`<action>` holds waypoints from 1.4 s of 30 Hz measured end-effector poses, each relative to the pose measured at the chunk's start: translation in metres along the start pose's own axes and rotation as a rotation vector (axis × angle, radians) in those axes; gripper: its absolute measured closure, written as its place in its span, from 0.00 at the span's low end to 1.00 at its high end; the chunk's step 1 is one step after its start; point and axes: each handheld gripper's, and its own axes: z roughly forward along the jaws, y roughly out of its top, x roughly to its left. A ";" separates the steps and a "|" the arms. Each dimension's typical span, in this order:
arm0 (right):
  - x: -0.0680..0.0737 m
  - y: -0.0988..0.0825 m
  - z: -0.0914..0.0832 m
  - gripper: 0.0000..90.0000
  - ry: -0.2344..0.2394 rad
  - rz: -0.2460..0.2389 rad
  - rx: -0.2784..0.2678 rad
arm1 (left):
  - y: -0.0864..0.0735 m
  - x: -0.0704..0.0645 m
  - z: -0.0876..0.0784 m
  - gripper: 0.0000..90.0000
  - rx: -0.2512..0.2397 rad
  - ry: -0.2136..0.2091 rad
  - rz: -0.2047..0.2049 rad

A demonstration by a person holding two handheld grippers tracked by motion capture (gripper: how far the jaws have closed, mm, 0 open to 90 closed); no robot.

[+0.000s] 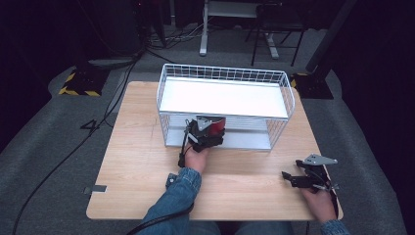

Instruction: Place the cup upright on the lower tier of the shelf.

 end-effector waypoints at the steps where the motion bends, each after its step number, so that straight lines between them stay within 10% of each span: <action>1: 0.000 0.000 0.000 0.19 0.000 0.000 0.001 | 0.000 0.000 0.000 0.19 0.000 0.000 0.000; 8: 0.000 0.000 0.000 0.19 0.001 -0.001 0.000 | 0.001 -0.001 0.019 0.19 -0.016 -0.015 0.075; 9: 0.000 0.000 0.000 0.19 0.001 0.001 0.000 | 0.000 -0.006 0.020 0.19 0.000 0.001 0.014; 18: 0.000 0.000 0.000 0.19 0.001 -0.001 0.001 | -0.001 -0.009 0.032 0.19 0.014 0.023 -0.025; 42: 0.000 0.000 0.000 0.19 0.001 0.000 0.001 | -0.001 -0.012 0.033 0.09 0.000 0.051 -0.040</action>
